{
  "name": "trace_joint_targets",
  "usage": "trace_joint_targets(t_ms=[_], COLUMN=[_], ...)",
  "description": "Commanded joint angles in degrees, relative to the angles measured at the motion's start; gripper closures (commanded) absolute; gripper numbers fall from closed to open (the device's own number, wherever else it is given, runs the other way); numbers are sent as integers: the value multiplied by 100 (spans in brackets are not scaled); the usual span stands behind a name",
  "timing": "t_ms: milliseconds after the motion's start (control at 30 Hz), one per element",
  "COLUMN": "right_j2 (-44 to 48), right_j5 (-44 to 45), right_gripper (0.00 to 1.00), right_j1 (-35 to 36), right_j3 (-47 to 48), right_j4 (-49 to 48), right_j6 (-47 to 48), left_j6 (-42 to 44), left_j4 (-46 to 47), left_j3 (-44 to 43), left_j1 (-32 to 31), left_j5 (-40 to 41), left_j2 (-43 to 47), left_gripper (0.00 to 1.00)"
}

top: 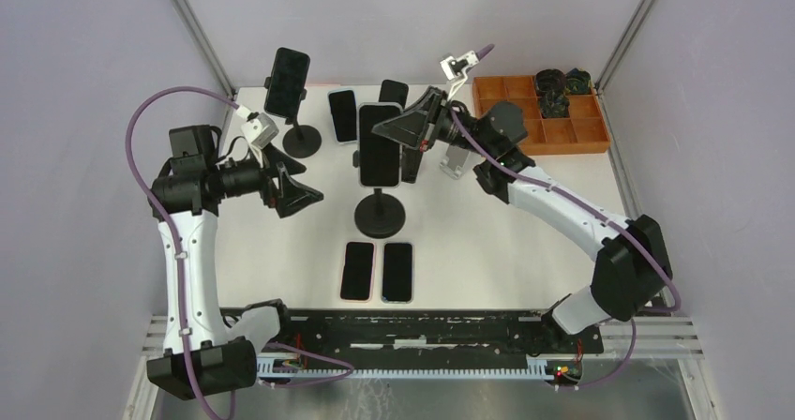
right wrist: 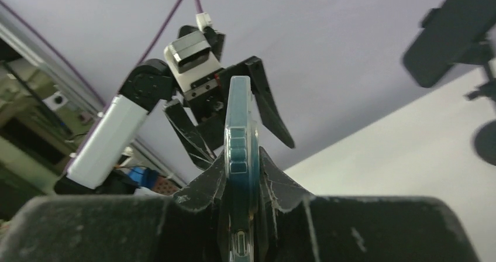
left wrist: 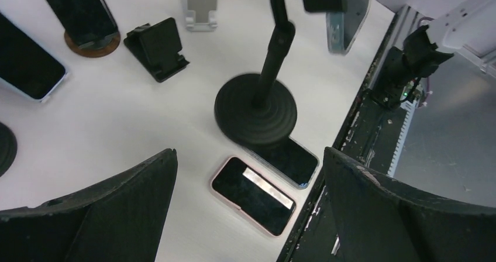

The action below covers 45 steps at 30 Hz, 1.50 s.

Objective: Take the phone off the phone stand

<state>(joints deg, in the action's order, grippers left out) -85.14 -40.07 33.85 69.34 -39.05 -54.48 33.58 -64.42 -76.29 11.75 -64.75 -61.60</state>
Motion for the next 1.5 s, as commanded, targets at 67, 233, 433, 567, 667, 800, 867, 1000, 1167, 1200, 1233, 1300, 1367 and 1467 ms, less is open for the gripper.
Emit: trace_joint_targets(t_ms=[67,233,433,567,667,800,867,1000,1167,1200,1233,1300,1367,1467], right_j2=[-386,-857,-1179,-1281,-1268,-1302,-1320,-1338,-1232,-1203,-1162,-1098,-1038,-898], right_j5=[685,904,1174,1271,1385,1557,1624,1677,1756,1757,1745,1680,1463,861], right_gripper=[100,100,100,100,100,100,100,100,100,100,100,100,86,61], right_j1=[736,1137,1300,1393,1483,1593,1619,1654,1670,1671,1664,1666,1663,1623], right_j3=[318,865,1119,1179,1086,1064,1088,1100,818,735,670,584,525,312], right_j4=[-2814,-3003,-3524,-3725,-3770,-3883,-3868,-3812,-3836,-3838,-3838,-3817,-3680,-3485], right_j6=[-1577,-1865,-2394,-2646,-2649,-2609,-2552,-2428,-2310,-2274,-2236,-2164,-2079,-1861], left_j6=[411,662,1111,1267,1257,1196,1177,1191,1199,1196,1200,1193,1176,1172], left_j4=[-48,-189,-602,-692,-727,-745,-747,-747,-747,-747,-745,-731,-724,-721], left_j3=[281,456,489,609,595,526,510,493,333,297,264,227,176,133], left_j1=[-34,-45,-109,-124,-180,-358,-468,-609,-609,-613,-613,-607,-615,-607], left_j5=[-1070,-1245,-1244,-1235,-1389,-1544,-1550,-1502,-1409,-1377,-1354,-1311,-1246,-1149], left_j2=[205,331,419,388,342,220,173,118,14,7,-8,-16,-3,61], left_gripper=[0,0,1,3,6,12,16,26,70,80,88,97,98,98])
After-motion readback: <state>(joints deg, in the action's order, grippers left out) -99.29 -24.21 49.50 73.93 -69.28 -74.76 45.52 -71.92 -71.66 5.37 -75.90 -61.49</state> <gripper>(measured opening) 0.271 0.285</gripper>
